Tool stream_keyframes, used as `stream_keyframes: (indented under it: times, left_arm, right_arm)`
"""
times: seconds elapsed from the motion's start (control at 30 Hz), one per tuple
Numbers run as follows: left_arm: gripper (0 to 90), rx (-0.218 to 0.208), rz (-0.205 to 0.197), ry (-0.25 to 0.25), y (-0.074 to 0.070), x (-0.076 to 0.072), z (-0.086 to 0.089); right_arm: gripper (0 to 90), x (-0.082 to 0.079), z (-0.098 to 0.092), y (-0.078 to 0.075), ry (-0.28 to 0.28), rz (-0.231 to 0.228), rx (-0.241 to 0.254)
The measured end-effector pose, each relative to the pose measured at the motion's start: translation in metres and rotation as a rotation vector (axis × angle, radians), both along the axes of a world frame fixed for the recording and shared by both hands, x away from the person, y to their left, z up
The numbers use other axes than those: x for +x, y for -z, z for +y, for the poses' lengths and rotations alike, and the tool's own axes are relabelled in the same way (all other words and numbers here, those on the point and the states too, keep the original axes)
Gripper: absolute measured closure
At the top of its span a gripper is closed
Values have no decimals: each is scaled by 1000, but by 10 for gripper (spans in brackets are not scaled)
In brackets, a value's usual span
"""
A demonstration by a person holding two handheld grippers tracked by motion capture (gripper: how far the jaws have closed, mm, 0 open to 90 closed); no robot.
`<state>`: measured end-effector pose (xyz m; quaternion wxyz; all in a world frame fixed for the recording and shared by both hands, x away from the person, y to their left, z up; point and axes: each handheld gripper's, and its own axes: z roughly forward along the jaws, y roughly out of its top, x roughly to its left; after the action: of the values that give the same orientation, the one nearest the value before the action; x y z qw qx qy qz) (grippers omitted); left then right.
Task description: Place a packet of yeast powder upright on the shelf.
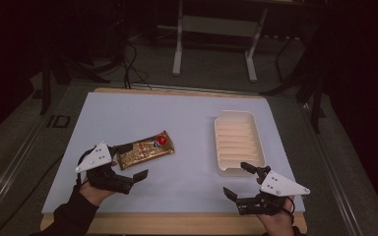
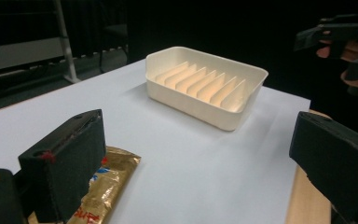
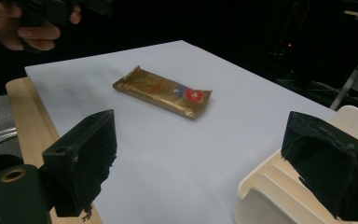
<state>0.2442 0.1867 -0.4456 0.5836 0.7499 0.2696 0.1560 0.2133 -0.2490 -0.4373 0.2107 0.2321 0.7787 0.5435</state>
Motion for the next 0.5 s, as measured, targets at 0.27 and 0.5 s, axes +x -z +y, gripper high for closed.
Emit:
stream_keyframes:
  times: [0.27, 0.5]
  left_arm:
    - [51, 41, 38, 8, 6, 30, -11]
    - [56, 74, 62, -2, 12, 50, -18]
  right_arm:
    - [128, -2, -2, -1, 8, -15, 23]
    - [129, -5, -2, -3, 16, -44, 17]
